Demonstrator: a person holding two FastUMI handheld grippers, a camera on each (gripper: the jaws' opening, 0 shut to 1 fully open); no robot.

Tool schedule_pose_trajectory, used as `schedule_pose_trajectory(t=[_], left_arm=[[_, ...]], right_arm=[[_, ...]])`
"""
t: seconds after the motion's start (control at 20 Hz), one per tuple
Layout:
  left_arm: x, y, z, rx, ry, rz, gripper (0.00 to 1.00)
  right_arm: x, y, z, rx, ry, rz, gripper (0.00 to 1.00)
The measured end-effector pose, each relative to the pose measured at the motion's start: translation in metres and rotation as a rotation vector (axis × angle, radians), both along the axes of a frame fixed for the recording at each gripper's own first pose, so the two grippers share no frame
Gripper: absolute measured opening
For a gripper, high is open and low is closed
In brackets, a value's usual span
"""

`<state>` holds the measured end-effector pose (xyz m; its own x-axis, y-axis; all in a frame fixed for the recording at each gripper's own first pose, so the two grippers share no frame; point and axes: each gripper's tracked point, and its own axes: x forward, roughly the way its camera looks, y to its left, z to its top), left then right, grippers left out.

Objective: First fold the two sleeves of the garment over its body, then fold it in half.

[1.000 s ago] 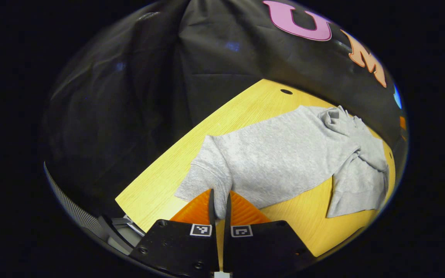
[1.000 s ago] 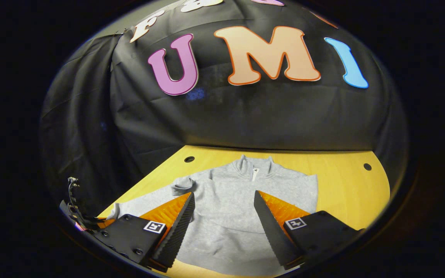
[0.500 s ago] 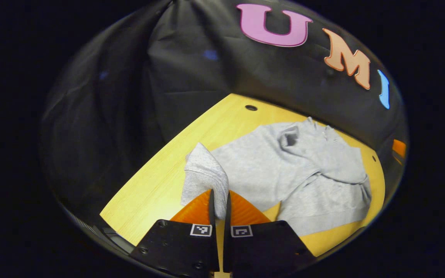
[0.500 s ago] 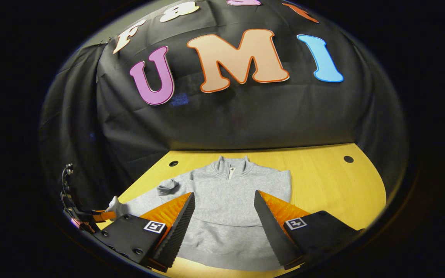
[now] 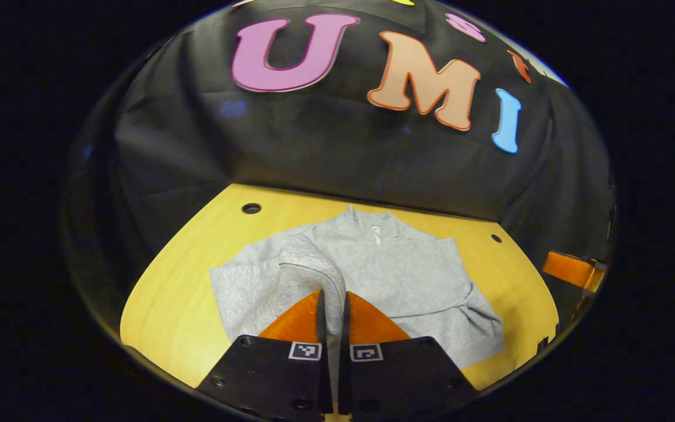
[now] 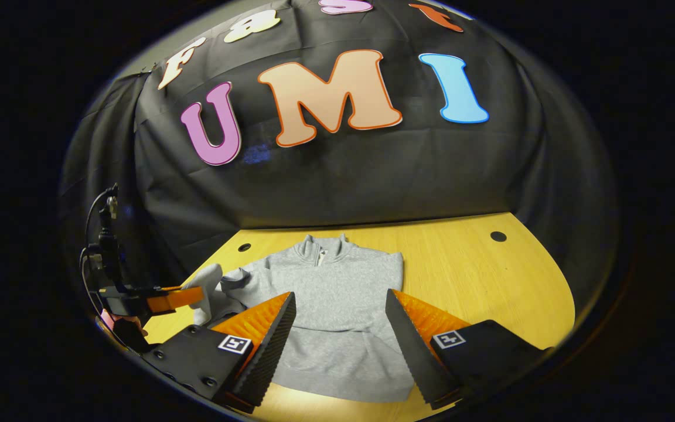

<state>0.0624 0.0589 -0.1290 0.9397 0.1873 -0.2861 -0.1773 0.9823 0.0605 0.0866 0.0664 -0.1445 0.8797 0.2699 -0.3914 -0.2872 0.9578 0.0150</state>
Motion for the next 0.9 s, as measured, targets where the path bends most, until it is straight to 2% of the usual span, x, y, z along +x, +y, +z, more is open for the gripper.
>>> schedule_pose_trajectory(t=[0.05,0.3,0.35,0.4,0.45,0.5,0.7,0.75,0.8,0.85,0.9], left_arm=[[0.013,-0.014,0.001,0.004,0.001,-0.020,0.03],[0.058,-0.071,0.020,-0.018,-0.040,-0.126,0.03],[0.066,-0.082,0.022,-0.022,-0.045,-0.148,0.03],[0.073,-0.092,0.022,-0.020,-0.045,-0.168,0.04],[0.080,-0.101,0.022,-0.016,-0.046,-0.188,0.06],[0.089,-0.113,0.023,-0.014,-0.047,-0.210,0.03],[0.114,-0.159,0.023,-0.068,-0.048,-0.286,0.04],[0.119,-0.168,0.022,-0.073,-0.046,-0.305,0.03],[0.125,-0.179,0.020,-0.072,-0.041,-0.325,0.03],[0.130,-0.188,0.017,-0.068,-0.033,-0.346,0.03],[0.136,-0.200,0.015,-0.060,-0.027,-0.368,0.03]], right_arm=[[-0.002,-0.008,0.002,-0.005,-0.002,-0.007,0.97],[-0.010,-0.035,-0.001,-0.019,0.017,-0.035,0.96],[-0.008,-0.040,-0.002,-0.011,0.018,-0.043,0.92],[-0.007,-0.043,-0.002,-0.004,0.022,-0.050,0.97],[-0.007,-0.046,-0.004,0.002,0.023,-0.055,0.97],[-0.006,-0.050,-0.002,0.004,0.023,-0.060,0.92],[0.002,-0.073,-0.008,-0.019,0.032,-0.088,0.92],[0.003,-0.077,-0.008,-0.013,0.035,-0.092,0.96],[0.003,-0.082,-0.008,-0.010,0.039,-0.101,0.96],[0.005,-0.088,-0.009,-0.007,0.042,-0.111,0.92],[0.007,-0.094,-0.009,-0.001,0.041,-0.123,0.92]])
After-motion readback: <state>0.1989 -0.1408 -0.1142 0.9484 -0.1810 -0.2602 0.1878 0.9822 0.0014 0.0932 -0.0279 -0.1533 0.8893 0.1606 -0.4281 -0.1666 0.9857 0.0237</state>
